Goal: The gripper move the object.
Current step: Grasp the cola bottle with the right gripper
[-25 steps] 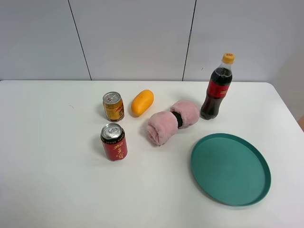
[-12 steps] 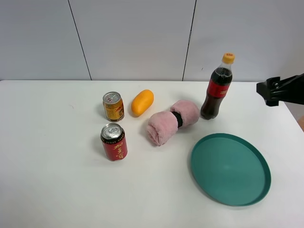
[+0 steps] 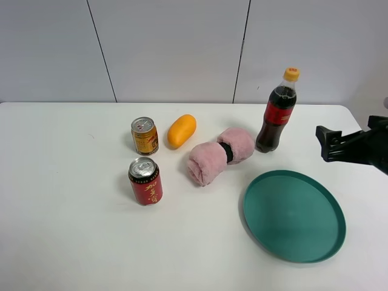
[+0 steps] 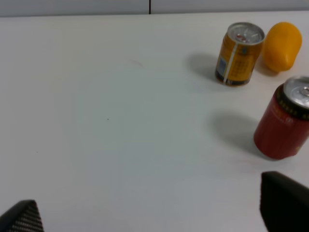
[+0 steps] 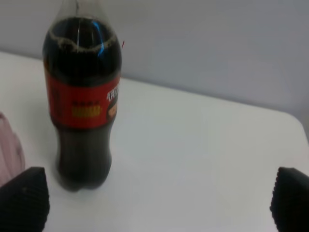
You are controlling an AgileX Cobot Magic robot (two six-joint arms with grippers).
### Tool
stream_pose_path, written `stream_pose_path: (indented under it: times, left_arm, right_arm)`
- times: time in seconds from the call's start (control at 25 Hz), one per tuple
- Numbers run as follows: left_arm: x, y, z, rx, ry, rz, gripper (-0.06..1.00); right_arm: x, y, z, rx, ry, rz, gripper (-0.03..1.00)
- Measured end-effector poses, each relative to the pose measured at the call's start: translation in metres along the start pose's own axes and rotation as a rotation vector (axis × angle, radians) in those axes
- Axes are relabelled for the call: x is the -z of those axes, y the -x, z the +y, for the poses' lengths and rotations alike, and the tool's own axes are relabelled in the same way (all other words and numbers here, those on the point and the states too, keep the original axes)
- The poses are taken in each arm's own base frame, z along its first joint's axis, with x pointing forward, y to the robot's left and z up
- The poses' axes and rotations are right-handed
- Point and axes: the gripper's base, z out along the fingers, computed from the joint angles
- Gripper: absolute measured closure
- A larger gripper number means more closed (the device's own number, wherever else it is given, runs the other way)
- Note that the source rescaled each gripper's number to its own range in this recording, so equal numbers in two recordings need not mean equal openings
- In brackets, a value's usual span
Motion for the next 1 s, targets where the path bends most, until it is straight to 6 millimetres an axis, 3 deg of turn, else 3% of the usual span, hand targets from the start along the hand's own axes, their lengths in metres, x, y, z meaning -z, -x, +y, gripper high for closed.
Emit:
stream_pose_path:
  times: [0.16,0.44,0.6,1.0]
  left_arm:
    - [0.000,0.000,0.000,0.000,0.001,0.000,-0.06]
    - [0.000,0.000,0.000,0.000,0.001,0.000,-0.06]
    - [0.000,0.000,0.000,0.000,0.001,0.000,-0.06]
    - [0.000,0.000,0.000,-0.001,0.001,0.000,-0.06]
  right_arm:
    - [-0.002,-0.001,-0.003,-0.021,-0.046,-0.060,-0.03]
    - [-0.034,-0.038,-0.001,-0.030,-0.059,0.111,-0.03]
    - [-0.042,-0.054,0.001,-0.081,-0.062,0.172,-0.03]
    - [-0.045,-0.050,0.003,-0.072,-0.039,0.102,-0.03]
